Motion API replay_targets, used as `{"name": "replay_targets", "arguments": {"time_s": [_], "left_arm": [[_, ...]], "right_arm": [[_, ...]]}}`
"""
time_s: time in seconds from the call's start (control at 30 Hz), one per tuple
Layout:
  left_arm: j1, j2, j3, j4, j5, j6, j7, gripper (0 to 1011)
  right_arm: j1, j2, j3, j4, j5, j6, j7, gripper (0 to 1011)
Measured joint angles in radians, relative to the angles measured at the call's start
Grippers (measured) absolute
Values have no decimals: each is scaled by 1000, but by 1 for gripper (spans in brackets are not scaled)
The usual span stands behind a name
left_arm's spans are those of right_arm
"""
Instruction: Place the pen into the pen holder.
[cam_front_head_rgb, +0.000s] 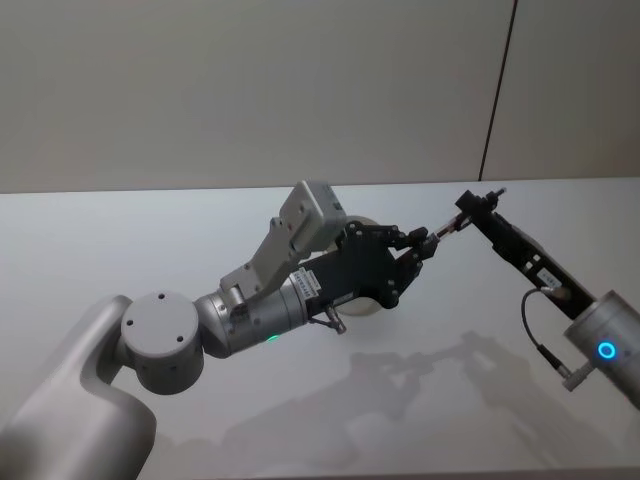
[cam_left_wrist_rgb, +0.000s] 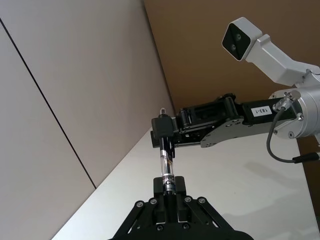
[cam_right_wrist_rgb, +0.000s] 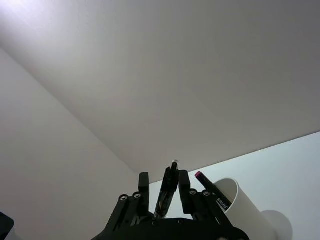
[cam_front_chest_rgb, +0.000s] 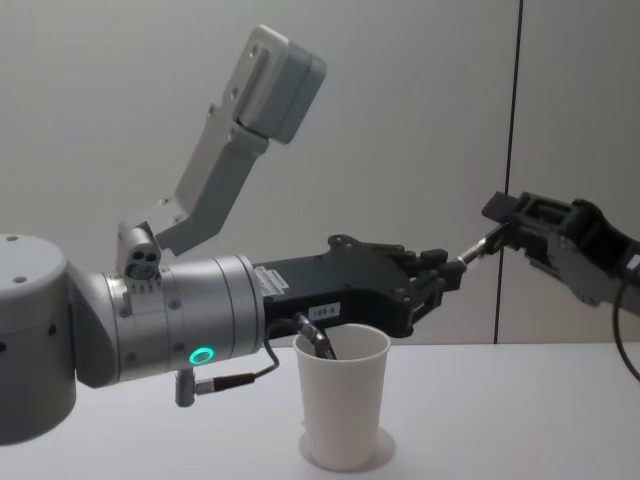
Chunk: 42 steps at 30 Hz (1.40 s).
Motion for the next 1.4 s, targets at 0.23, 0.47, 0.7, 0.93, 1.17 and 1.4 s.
{"name": "replay_targets", "arguments": {"time_s": [0.23, 0.47, 0.7, 0.93, 1.17, 1.4], "left_arm": [[0, 0, 0, 0, 0, 0, 0, 137], [0, 0, 0, 0, 0, 0, 0, 222], [0, 0, 0, 0, 0, 0, 0, 460], [0, 0, 0, 0, 0, 0, 0, 659], [0, 0, 0, 0, 0, 0, 0, 872], [0, 0, 0, 0, 0, 0, 0, 1003]], "right_arm": [[6, 1, -1, 6, 18, -5, -3, 185], [9, 4, -3, 9, 26, -10, -7, 144], [9, 8, -7, 10, 28, -14, -8, 145], [9, 12, -10, 7, 23, -19, -8, 144], [16, 17, -15, 5, -5, -32, -5, 145], [40, 23, -18, 11, -66, -52, 2, 144]]}}
